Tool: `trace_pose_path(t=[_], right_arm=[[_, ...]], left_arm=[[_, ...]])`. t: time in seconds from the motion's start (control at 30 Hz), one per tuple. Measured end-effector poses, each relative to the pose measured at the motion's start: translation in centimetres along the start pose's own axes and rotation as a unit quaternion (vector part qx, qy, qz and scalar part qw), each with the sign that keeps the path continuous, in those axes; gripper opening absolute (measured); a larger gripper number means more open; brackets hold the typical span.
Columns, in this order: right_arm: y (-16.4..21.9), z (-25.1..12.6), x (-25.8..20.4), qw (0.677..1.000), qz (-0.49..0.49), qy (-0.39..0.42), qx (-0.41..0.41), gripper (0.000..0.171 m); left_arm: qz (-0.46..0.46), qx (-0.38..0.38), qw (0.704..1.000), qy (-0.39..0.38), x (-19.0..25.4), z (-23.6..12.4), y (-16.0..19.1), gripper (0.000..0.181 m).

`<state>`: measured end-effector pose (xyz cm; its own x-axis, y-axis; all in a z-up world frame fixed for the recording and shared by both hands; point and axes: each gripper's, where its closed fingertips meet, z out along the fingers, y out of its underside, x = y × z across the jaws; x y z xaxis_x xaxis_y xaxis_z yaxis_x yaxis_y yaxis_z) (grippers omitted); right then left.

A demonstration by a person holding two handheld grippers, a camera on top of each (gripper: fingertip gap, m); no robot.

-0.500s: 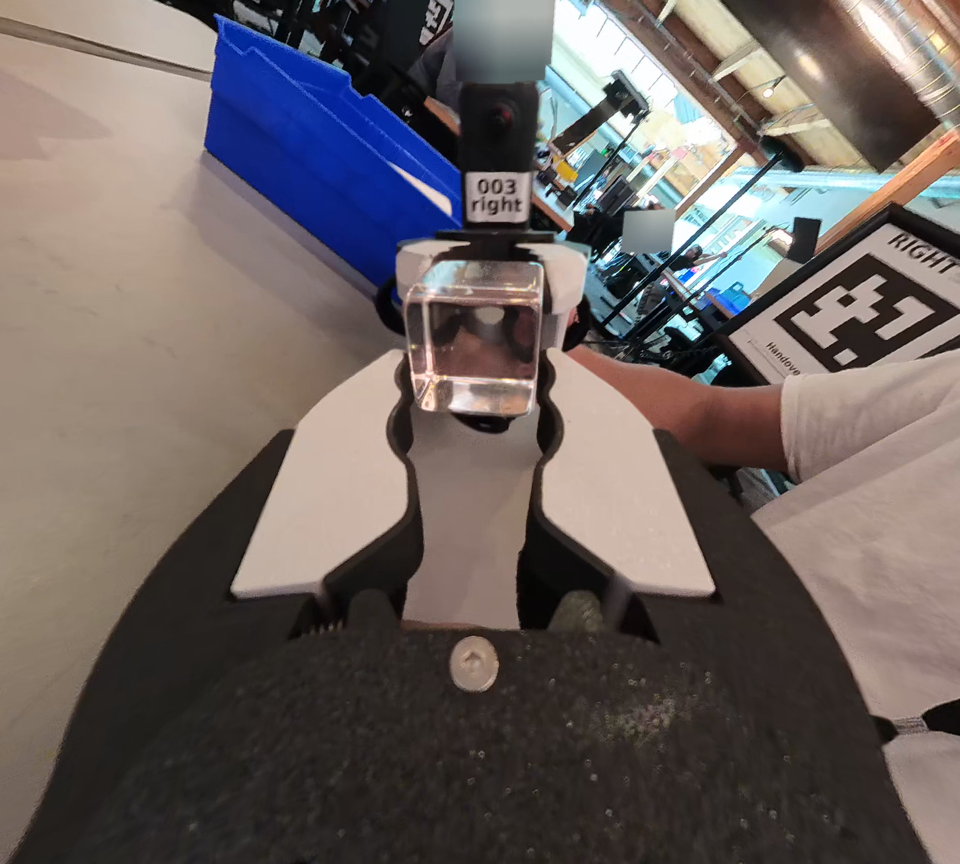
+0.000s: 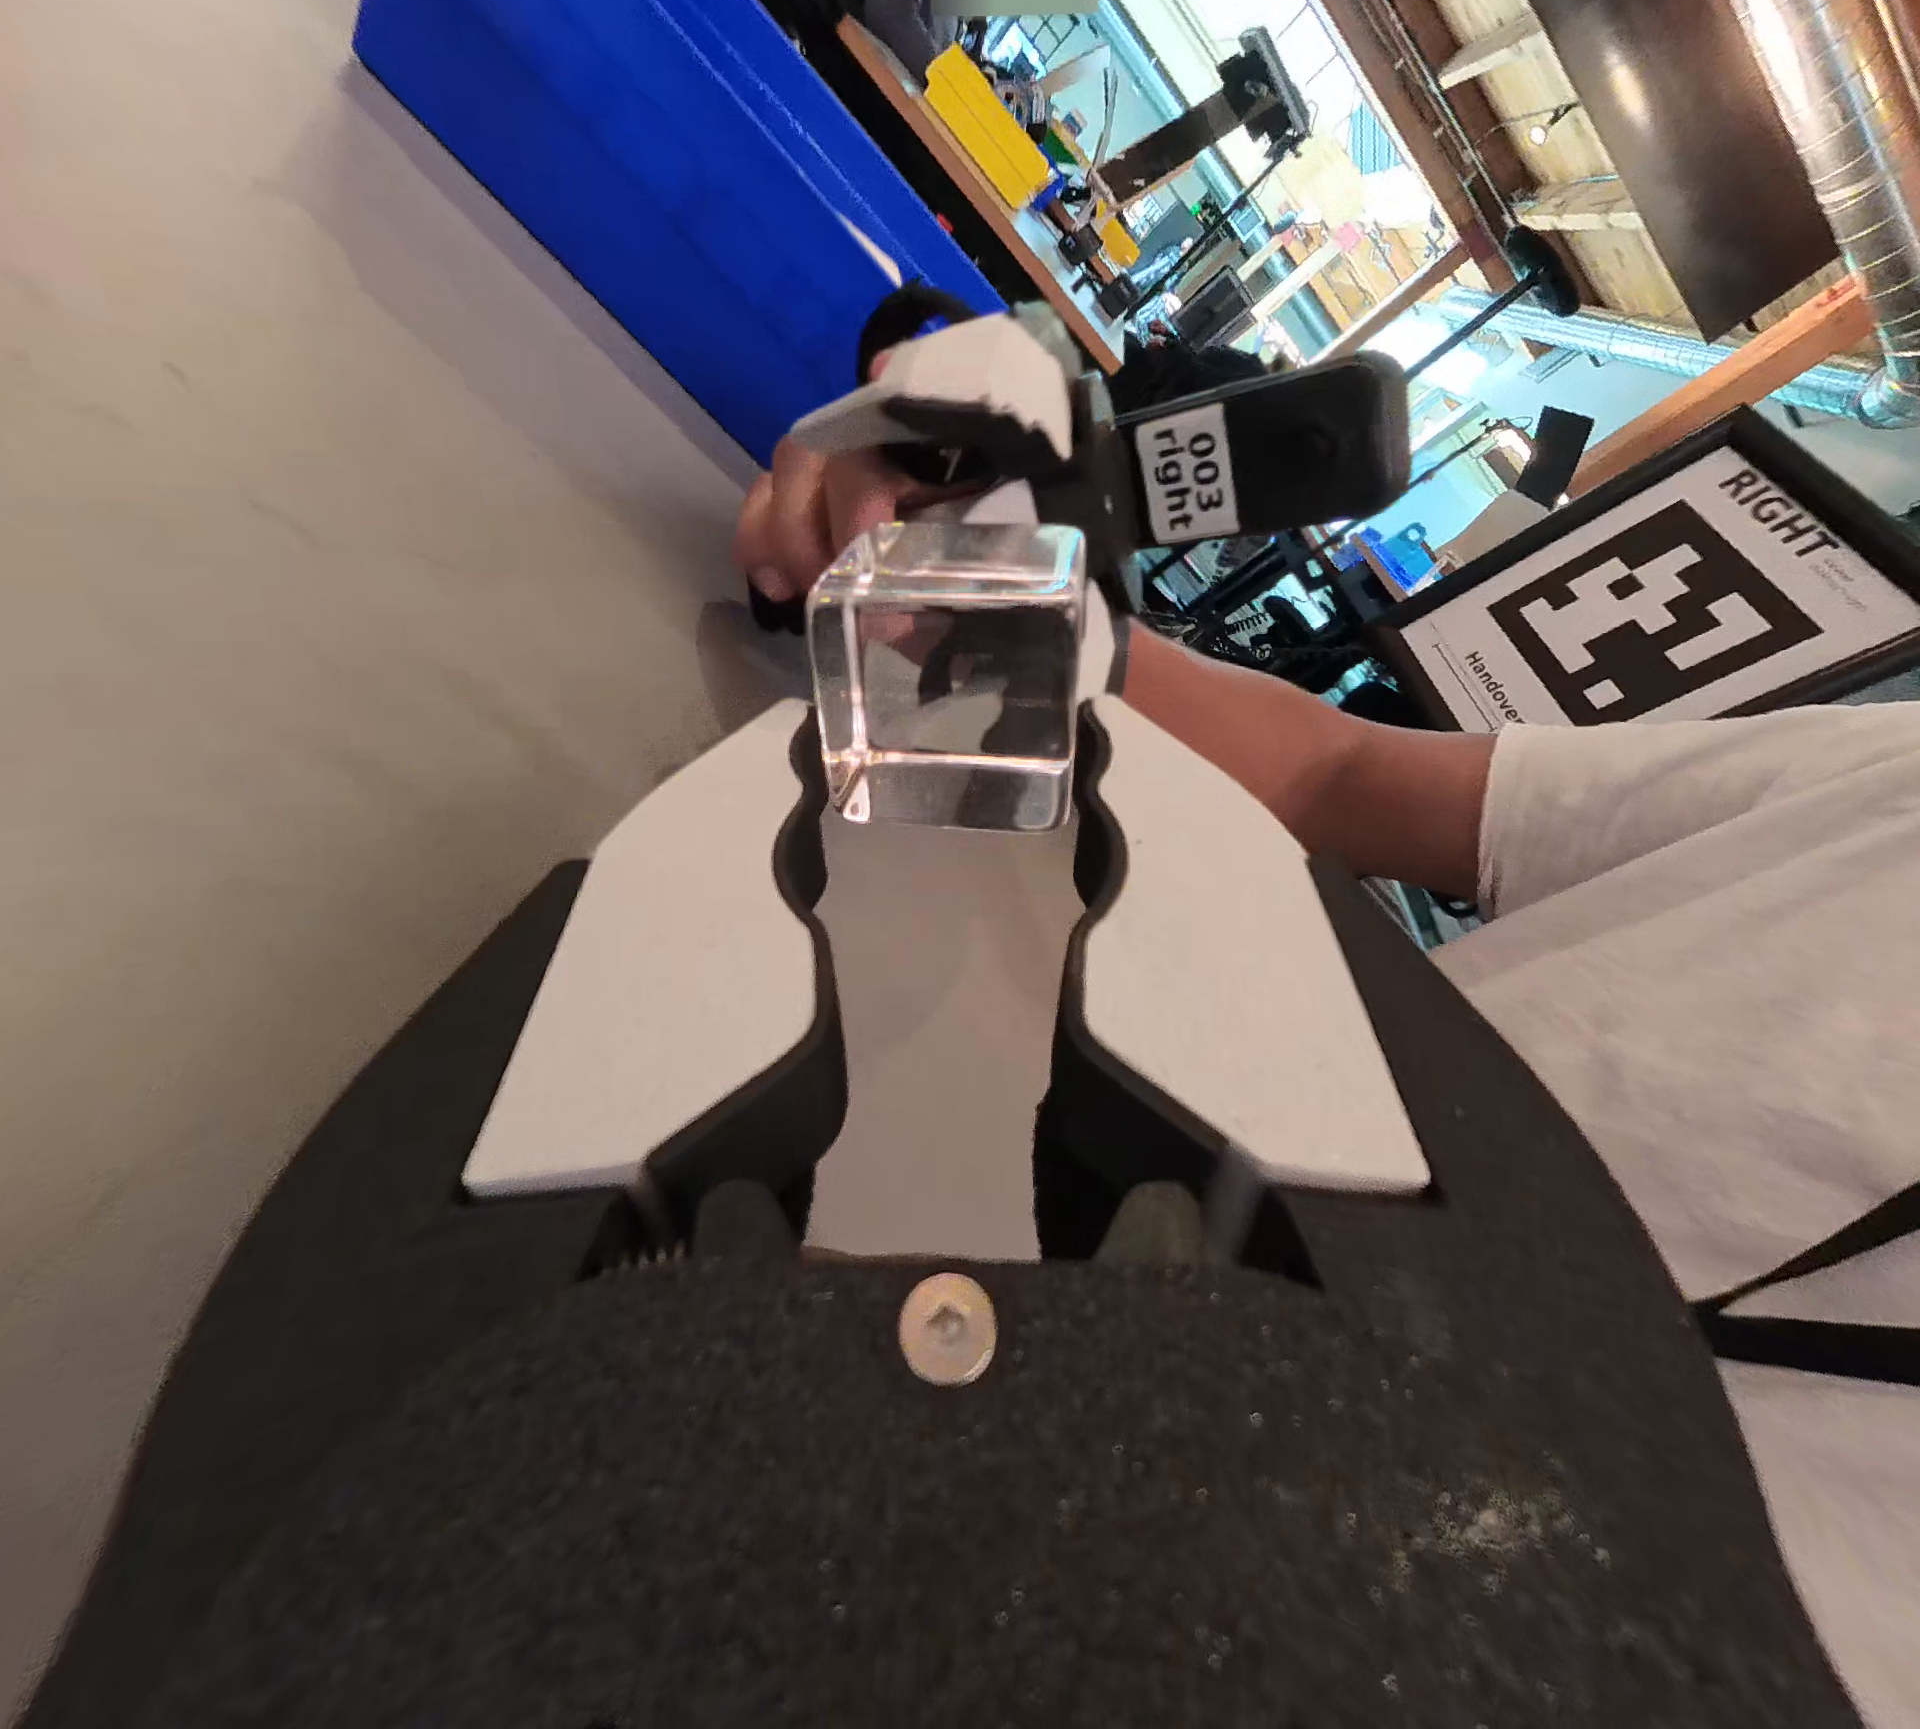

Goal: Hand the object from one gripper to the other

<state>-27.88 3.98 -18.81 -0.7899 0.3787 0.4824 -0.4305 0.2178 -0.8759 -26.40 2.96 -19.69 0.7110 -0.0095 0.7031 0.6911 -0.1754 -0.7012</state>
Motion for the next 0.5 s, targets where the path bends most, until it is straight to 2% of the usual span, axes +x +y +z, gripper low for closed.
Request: trace_pose_path(t=[0.13, 0.3, 0.4, 0.5], right_arm=[[-0.5, 0.3, -0.8, 0.999, -0.033, -0.011, -0.003, 0.061], [-0.5, 0.4, -1.4, 0.998, -0.050, -0.023, -0.004, 0.045], [0.4, 0.7, -1.5, 0.997, -0.049, -0.041, -0.039, 0.045], [0.9, 0.9, -1.2, 0.997, -0.041, -0.035, -0.053, 0.044]], left_arm=[[-0.033, 0.002, 0.999, 0.026, 0.4, 0.8, 0.3, 0.045], [-0.051, -0.008, 0.998, 0.035, 0.5, 1.9, 1.0, 0.045], [-0.057, -0.010, 0.998, 0.023, -0.2, 1.8, 1.2, 0.045], [-0.012, 0.003, 1.000, -0.023, -0.9, 1.5, 0.8, 0.047]])
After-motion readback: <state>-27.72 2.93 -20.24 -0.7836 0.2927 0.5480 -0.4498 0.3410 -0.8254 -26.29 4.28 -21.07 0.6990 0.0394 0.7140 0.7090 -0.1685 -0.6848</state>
